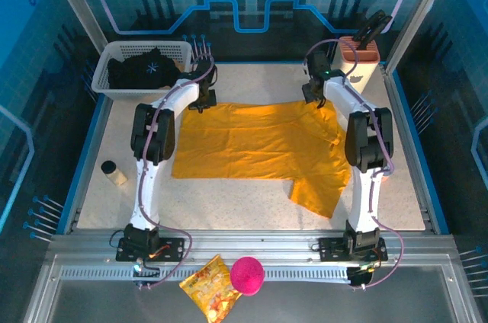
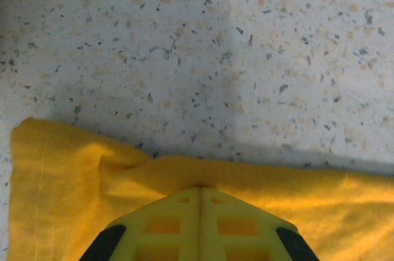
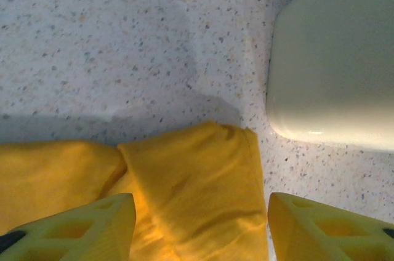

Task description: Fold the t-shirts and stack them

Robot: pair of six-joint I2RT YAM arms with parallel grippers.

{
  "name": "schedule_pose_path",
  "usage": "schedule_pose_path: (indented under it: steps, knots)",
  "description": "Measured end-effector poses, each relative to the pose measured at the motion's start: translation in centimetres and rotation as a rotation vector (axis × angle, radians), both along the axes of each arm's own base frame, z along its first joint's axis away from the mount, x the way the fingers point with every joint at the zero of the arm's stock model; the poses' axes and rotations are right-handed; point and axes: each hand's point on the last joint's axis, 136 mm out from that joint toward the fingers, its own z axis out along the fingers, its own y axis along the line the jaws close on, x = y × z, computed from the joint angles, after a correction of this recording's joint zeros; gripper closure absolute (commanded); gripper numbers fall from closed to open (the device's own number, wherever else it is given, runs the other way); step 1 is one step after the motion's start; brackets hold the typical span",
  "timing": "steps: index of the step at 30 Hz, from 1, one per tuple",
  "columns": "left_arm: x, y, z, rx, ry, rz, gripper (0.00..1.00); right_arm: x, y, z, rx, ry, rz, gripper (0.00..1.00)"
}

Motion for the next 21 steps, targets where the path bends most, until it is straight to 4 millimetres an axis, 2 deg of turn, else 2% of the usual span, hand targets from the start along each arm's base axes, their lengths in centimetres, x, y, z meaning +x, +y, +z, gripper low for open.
schedule_pose_path:
  steps: [5,8,14,17,21]
  knots:
    - [0.2,0.5,-0.6,0.015,0.024,0.029,1.00,0.9,-0.6,-0.2,-0.001,0.006,-0.040,0.50]
    - [0.3,0.9,-1.1,0.014,0.030,0.053,1.00,1.3,-2.0,-0.7,0.036,0.007,-0.111,0.54]
    - [0.3,1.4,-1.1,0.008,0.035,0.081,1.00,1.0,-5.6,-3.2,0.120,0.046,-0.245,0.57]
    - [0.2,1.4,-1.1,0.008,0.036,0.082,1.00,0.8,-5.8,-4.3,0.153,0.066,-0.270,0.59]
    - [0.2,1.4,-1.1,0.009,0.036,0.082,1.00,0.8,-5.2,-4.9,0.199,0.074,-0.278,0.60]
